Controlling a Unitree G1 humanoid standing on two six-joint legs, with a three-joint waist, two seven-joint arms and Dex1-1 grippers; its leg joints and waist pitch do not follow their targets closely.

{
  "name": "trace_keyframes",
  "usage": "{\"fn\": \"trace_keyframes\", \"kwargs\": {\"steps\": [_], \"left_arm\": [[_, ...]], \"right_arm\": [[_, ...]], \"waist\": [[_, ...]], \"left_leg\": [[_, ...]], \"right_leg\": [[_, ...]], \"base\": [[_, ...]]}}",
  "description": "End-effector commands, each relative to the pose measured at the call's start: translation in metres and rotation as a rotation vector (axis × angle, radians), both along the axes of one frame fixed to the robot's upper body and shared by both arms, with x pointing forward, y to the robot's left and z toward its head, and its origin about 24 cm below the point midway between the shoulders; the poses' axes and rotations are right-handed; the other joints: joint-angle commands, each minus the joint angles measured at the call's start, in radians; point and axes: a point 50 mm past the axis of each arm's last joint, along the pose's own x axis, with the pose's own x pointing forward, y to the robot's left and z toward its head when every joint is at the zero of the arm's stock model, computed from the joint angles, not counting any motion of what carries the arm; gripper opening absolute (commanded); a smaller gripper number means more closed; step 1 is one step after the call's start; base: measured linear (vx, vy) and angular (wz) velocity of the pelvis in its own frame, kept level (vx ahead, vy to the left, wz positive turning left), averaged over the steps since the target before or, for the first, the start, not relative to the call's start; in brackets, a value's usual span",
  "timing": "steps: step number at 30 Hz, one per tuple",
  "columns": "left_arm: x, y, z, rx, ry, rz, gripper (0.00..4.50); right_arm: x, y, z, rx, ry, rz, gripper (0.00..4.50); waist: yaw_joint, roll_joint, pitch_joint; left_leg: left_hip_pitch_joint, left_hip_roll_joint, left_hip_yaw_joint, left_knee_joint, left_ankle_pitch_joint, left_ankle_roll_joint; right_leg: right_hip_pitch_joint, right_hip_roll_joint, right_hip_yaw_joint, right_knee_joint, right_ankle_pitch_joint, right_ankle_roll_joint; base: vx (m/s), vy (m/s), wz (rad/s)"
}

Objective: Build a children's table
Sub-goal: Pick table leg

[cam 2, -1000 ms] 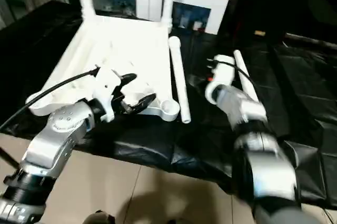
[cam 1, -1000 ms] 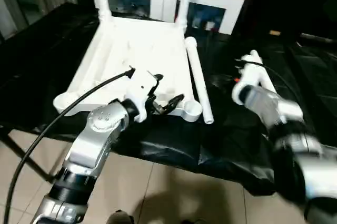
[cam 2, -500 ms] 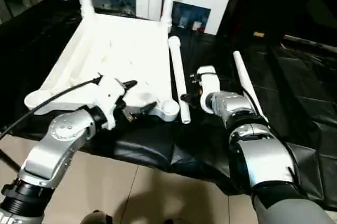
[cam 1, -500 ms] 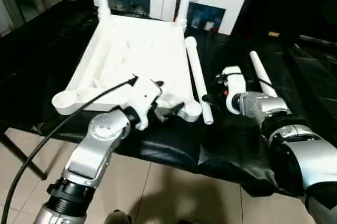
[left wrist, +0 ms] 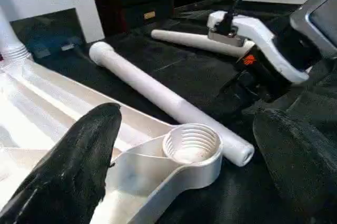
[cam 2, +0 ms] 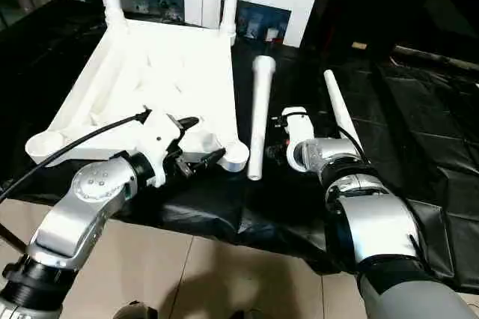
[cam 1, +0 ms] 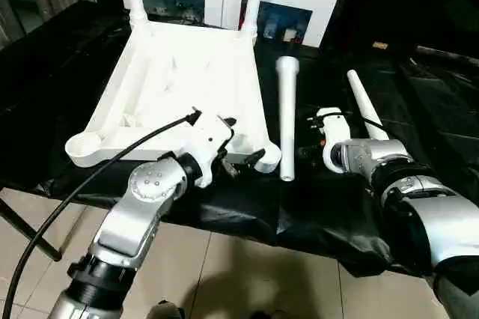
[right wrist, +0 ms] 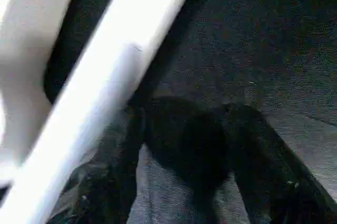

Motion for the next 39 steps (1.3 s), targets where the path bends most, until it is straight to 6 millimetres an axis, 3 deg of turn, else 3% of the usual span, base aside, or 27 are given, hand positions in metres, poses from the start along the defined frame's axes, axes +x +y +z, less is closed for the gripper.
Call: {"fn": "trace_keyframes", "kwargs": {"steps": [1, 3, 4, 5, 7, 10, 12, 14, 15, 16, 17, 18, 19, 21, 23, 24, 28, 29, 32, 34, 37, 39], "left_arm": [[-0.004, -0.005, 0.001, -0.008, 0.007, -0.032, 4.50], [-0.004, -0.006, 0.002, -0.009, 0.007, -0.036, 4.50], [-0.003, -0.006, 0.002, -0.001, -0.006, -0.025, 4.50], [-0.003, -0.006, 0.002, -0.001, -0.006, -0.025, 4.50], [-0.003, -0.006, 0.002, 0.006, -0.019, -0.010, 4.50], [-0.006, -0.007, -0.001, -0.004, -0.004, -0.012, 4.50], [-0.008, -0.011, -0.002, -0.006, 0.001, -0.025, 4.50], [-0.008, -0.013, -0.001, -0.009, 0.001, -0.027, 4.50], [-0.009, -0.013, -0.001, -0.010, 0.000, -0.027, 4.50], [-0.009, -0.013, -0.001, -0.013, 0.001, -0.023, 4.50], [-0.009, -0.012, -0.001, -0.015, 0.001, -0.019, 4.50], [-0.009, -0.012, -0.001, -0.016, 0.001, -0.016, 4.50], [-0.010, -0.011, -0.001, -0.012, -0.003, -0.008, 4.50], [-0.011, -0.010, 0.000, -0.010, -0.005, 0.000, 4.50], [-0.013, -0.006, 0.001, -0.016, -0.003, 0.019, 4.50], [-0.014, -0.005, 0.001, -0.016, -0.002, 0.022, 4.50], [-0.019, 0.000, -0.002, 0.003, 0.009, 0.026, 4.50], [-0.021, 0.001, -0.002, 0.007, 0.010, 0.025, 4.50], [-0.023, 0.002, -0.002, 0.017, 0.014, 0.022, 4.50], [-0.024, 0.004, -0.001, 0.021, 0.014, 0.023, 4.50], [-0.022, 0.009, 0.001, 0.031, 0.012, 0.038, 4.50], [-0.022, 0.011, 0.001, 0.036, 0.010, 0.044, 4.50]], "right_arm": [[0.000, -0.002, -0.002, -0.036, -0.007, -0.005, 2.10], [0.001, -0.002, 0.000, -0.062, -0.030, 0.002, 1.99], [0.005, -0.004, 0.005, -0.095, -0.067, -0.001, 1.99], [0.005, -0.004, 0.005, -0.095, -0.067, -0.001, 2.17], [0.010, -0.008, 0.012, -0.134, -0.113, -0.012, 2.34], [0.015, -0.014, 0.021, -0.217, -0.146, -0.039, 2.46], [0.019, -0.014, 0.030, -0.197, -0.179, -0.086, 2.78], [0.024, -0.010, 0.037, -0.158, -0.210, -0.110, 2.81], [0.024, -0.010, 0.038, -0.153, -0.214, -0.112, 2.91], [0.026, -0.006, 0.041, -0.118, -0.230, -0.119, 3.06], [0.027, -0.002, 0.044, -0.083, -0.245, -0.130, 3.18], [0.028, 0.001, 0.046, -0.046, -0.257, -0.138, 3.23], [0.030, 0.007, 0.048, 0.019, -0.273, -0.157, 3.27], [0.030, 0.010, 0.048, 0.043, -0.276, -0.169, 3.53], [0.030, 0.014, 0.046, 0.078, -0.275, -0.199, 3.68], [0.030, 0.015, 0.045, 0.088, -0.269, -0.212, 3.71], [0.027, 0.023, 0.037, 0.092, -0.235, -0.223, 4.07], [0.025, 0.027, 0.033, 0.093, -0.220, -0.224, 4.14], [0.019, 0.033, 0.019, 0.029, -0.162, -0.208, 4.24], [0.015, 0.032, 0.011, -0.029, -0.138, -0.200, 4.24], [0.007, 0.035, -0.003, -0.059, -0.073, -0.190, 4.24], [0.005, 0.036, -0.005, -0.048, -0.056, -0.186, 4.24]], "waist": [[0.006, 0.016, -0.081], [0.006, 0.010, -0.084], [0.007, 0.013, -0.083], [0.006, 0.006, -0.084], [0.006, 0.012, -0.082], [0.003, 0.011, -0.082], [0.001, 0.007, -0.078], [-0.001, 0.003, -0.078], [-0.002, -0.004, -0.077], [-0.002, -0.001, -0.076], [-0.002, -0.011, -0.075], [-0.002, -0.006, -0.077], [-0.003, -0.019, -0.077], [-0.002, -0.015, -0.077], [-0.003, -0.025, -0.070], [-0.001, -0.021, -0.071], [-0.002, -0.023, -0.063], [0.000, -0.019, -0.059], [-0.002, -0.018, -0.050], [-0.002, -0.021, -0.047], [-0.004, -0.033, -0.042], [-0.005, -0.033, -0.043]], "left_leg": [[0.017, 0.020, -0.004, -0.072, -0.294, -0.031], [0.017, 0.020, -0.003, -0.071, -0.298, -0.034], [0.017, 0.021, -0.004, -0.071, -0.301, -0.036], [0.017, 0.021, -0.003, -0.071, -0.304, -0.036], [0.019, 0.021, -0.004, -0.070, -0.320, -0.042], [0.019, 0.019, -0.003, -0.070, -0.325, -0.043], [0.020, 0.018, -0.003, -0.070, -0.328, -0.042], [0.017, 0.018, -0.003, -0.069, -0.327, -0.039], [0.016, 0.018, -0.002, -0.069, -0.328, -0.035], [0.016, 0.017, -0.003, -0.068, -0.328, -0.031], [0.012, 0.017, -0.002, -0.067, -0.320, -0.025], [0.011, 0.018, -0.002, -0.067, -0.308, -0.025], [0.009, 0.017, -0.001, -0.067, -0.296, -0.022], [0.009, 0.019, -0.002, -0.069, -0.273, -0.020], [0.008, 0.020, -0.001, -0.071, -0.270, -0.020], [0.013, 0.020, 0.000, -0.070, -0.276, -0.023], [0.013, 0.019, -0.001, -0.074, -0.295, -0.028], [0.012, 0.018, -0.002, -0.076, -0.301, -0.030], [0.012, 0.018, -0.005, -0.081, -0.334, -0.040], [0.014, 0.017, -0.006, -0.081, -0.342, -0.043], [0.011, 0.015, -0.008, -0.083, -0.347, -0.047], [0.014, 0.016, -0.008, -0.082, -0.346, -0.051]], "right_leg": [[0.051, -0.061, 0.037, -0.072, -0.313, -0.178], [0.052, -0.061, 0.036, -0.072, -0.322, -0.178], [0.051, -0.063, 0.036, -0.072, -0.330, -0.177], [0.050, -0.063, 0.036, -0.074, -0.341, -0.174], [0.047, -0.064, 0.036, -0.077, -0.379, -0.159], [0.046, -0.060, 0.036, -0.078, -0.381, -0.150], [0.044, -0.060, 0.036, -0.078, -0.399, -0.138], [0.044, -0.060, 0.035, -0.079, -0.405, -0.130], [0.043, -0.060, 0.035, -0.080, -0.410, -0.126], [0.043, -0.061, 0.035, -0.079, -0.418, -0.120], [0.043, -0.062, 0.036, -0.079, -0.426, -0.111], [0.042, -0.063, 0.036, -0.079, -0.417, -0.108], [0.043, -0.061, 0.034, -0.079, -0.408, -0.107], [0.042, -0.060, 0.036, -0.072, -0.366, -0.116], [0.039, -0.058, 0.035, -0.071, -0.346, -0.125], [0.037, -0.059, 0.036, -0.069, -0.342, -0.130], [0.035, -0.056, 0.037, -0.071, -0.344, -0.127], [0.034, -0.056, 0.037, -0.072, -0.350, -0.125], [0.031, -0.057, 0.037, -0.076, -0.386, -0.114], [0.029, -0.057, 0.037, -0.080, -0.405, -0.107], [0.030, -0.058, 0.037, -0.082, -0.441, -0.089], [0.029, -0.060, 0.037, -0.082, -0.443, -0.084]], "base": [[0.000, 0.000, 0.00], [0.000, 0.000, 0.00], [0.000, 0.000, 0.00], [0.000, 0.000, 0.00], [0.000, 0.000, 0.00], [0.000, 0.000, 0.00], [0.000, 0.000, 0.00], [0.000, 0.000, 0.00], [0.000, 0.000, 0.00], [0.000, 0.000, 0.00], [0.000, 0.000, 0.00], [0.000, 0.000, 0.00], [0.000, 0.000, 0.00], [0.000, 0.000, 0.00], [0.000, 0.000, 0.00], [0.000, 0.000, 0.00], [0.000, 0.000, 0.00], [0.000, 0.000, 0.00], [0.000, 0.000, 0.00], [0.000, 0.000, 0.00], [0.000, 0.000, 0.00], [0.000, 0.000, 0.00]]}}
